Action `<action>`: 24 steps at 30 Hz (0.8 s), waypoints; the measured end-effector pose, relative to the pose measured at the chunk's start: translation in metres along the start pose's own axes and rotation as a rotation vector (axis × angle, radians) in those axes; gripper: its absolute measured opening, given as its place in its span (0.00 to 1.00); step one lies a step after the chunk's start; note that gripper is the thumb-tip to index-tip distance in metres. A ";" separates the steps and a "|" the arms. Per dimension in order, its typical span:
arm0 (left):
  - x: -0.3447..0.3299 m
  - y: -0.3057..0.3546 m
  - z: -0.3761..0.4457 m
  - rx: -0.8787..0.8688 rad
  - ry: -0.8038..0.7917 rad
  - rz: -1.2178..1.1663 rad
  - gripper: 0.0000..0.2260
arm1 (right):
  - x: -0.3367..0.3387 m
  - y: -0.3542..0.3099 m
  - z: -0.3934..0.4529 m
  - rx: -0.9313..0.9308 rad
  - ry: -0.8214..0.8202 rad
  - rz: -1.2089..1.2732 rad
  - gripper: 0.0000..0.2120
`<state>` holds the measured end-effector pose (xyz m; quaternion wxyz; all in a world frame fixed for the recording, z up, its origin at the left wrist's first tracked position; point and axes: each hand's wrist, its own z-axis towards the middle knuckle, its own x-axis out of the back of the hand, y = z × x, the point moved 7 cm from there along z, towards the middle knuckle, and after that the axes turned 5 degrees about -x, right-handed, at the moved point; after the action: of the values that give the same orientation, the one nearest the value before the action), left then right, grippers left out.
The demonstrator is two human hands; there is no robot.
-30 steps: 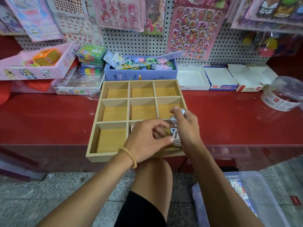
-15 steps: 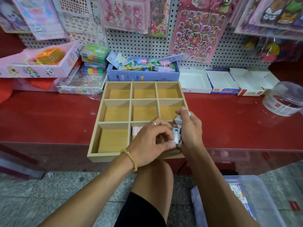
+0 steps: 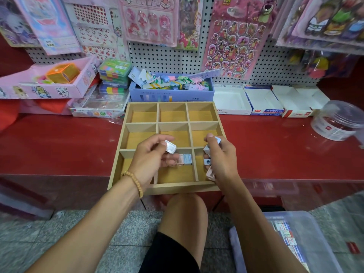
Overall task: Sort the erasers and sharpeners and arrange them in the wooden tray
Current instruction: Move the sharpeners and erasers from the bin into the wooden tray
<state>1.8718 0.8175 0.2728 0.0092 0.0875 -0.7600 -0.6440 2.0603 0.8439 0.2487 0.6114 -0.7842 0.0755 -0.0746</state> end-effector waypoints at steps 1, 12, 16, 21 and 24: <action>0.001 0.001 0.001 0.012 0.003 -0.038 0.13 | -0.001 0.000 0.000 0.003 -0.003 -0.005 0.16; -0.008 0.002 0.003 -0.215 -0.139 0.623 0.20 | -0.003 -0.004 -0.003 0.041 -0.019 -0.051 0.14; -0.007 0.005 0.002 -0.299 -0.126 0.833 0.17 | -0.005 -0.006 -0.004 0.045 -0.022 -0.047 0.15; -0.020 0.005 0.003 -0.455 -0.207 1.132 0.17 | -0.005 -0.009 -0.007 0.054 -0.038 -0.032 0.16; -0.032 0.005 0.005 -0.515 -0.233 1.278 0.14 | -0.004 -0.010 -0.008 0.055 -0.032 -0.035 0.15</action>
<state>1.9018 0.8279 0.2797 0.3250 -0.4514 -0.4816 -0.6773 2.0547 0.8399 0.2603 0.6326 -0.7692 0.0498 -0.0747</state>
